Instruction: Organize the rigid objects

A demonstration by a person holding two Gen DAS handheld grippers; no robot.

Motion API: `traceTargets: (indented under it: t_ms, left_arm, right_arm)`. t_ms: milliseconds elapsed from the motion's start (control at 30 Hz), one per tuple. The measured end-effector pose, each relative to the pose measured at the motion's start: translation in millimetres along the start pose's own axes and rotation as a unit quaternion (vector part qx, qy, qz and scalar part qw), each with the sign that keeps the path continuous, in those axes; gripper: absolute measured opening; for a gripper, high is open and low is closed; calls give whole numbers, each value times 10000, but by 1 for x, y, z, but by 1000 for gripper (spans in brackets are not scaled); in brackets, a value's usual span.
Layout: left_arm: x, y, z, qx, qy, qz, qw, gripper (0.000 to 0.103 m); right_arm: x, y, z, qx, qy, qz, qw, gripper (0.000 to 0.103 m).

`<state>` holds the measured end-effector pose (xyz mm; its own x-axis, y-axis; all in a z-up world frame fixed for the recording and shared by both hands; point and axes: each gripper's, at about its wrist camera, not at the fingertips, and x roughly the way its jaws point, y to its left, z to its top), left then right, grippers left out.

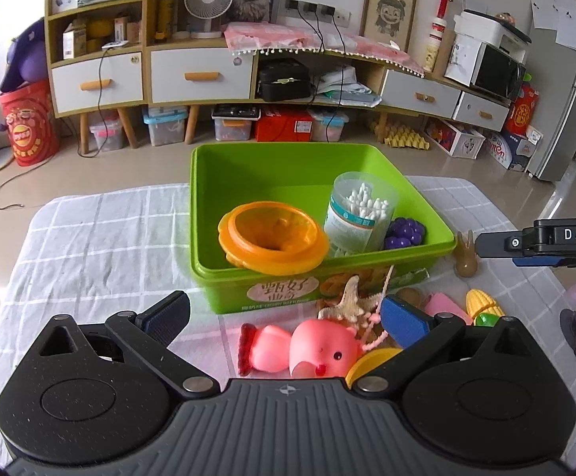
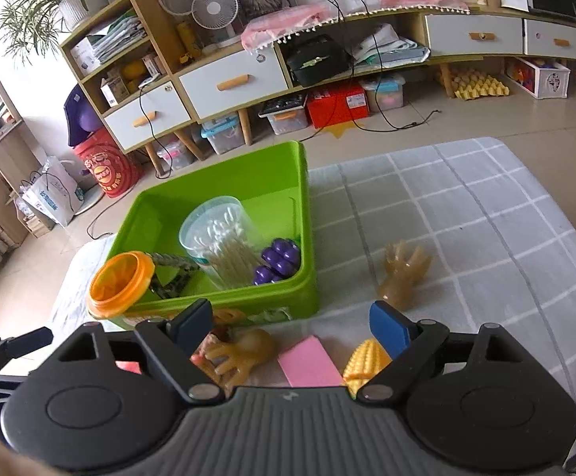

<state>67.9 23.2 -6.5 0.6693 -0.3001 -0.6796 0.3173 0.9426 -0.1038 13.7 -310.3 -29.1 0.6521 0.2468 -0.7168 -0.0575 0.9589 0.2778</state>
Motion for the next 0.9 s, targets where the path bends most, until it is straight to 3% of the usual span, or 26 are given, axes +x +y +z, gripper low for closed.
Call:
traceTargets:
  t_ms: [733,900]
  left_arm:
    - [3,5,-18,-49,239,-88,9997,101]
    - [6,4,-27,-222,302,-338,9987,101]
  right_arm:
    - [-8,-39,-4,375,440,-433,9974,67]
    - [-6,-46,-9,449,702,-552,9950,67]
